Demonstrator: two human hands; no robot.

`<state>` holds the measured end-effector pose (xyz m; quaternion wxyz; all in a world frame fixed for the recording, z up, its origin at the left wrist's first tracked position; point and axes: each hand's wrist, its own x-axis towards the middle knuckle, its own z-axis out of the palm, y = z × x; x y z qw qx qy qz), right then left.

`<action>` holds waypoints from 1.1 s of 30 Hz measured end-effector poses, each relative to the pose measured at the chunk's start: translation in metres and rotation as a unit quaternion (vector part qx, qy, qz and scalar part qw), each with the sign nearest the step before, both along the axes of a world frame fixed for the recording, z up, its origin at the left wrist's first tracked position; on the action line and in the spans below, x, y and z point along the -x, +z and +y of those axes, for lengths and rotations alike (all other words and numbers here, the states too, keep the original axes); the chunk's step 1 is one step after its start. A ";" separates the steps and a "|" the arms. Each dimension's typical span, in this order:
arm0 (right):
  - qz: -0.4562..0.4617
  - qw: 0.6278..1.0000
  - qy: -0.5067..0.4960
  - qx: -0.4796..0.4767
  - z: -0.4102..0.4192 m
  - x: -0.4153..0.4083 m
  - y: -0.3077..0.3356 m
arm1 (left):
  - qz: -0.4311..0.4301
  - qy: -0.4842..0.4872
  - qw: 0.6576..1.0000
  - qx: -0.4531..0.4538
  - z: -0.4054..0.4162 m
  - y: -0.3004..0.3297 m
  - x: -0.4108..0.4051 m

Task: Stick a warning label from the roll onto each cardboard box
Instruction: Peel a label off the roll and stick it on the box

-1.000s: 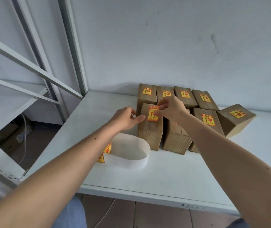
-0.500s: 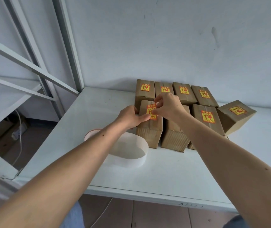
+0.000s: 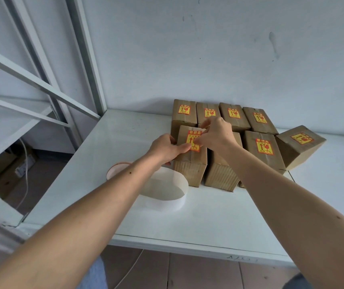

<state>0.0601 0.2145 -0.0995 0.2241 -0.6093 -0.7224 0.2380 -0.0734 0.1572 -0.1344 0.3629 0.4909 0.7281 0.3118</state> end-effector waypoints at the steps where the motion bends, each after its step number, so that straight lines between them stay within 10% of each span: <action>1: -0.011 1.000 -0.006 -0.004 0.000 0.001 0.000 | -0.004 0.002 1.000 0.001 0.000 0.000 0.000; 33: -0.151 0.986 -0.050 -0.058 0.014 0.002 -0.022 | -0.025 0.013 1.000 -0.012 -0.004 -0.007 0.000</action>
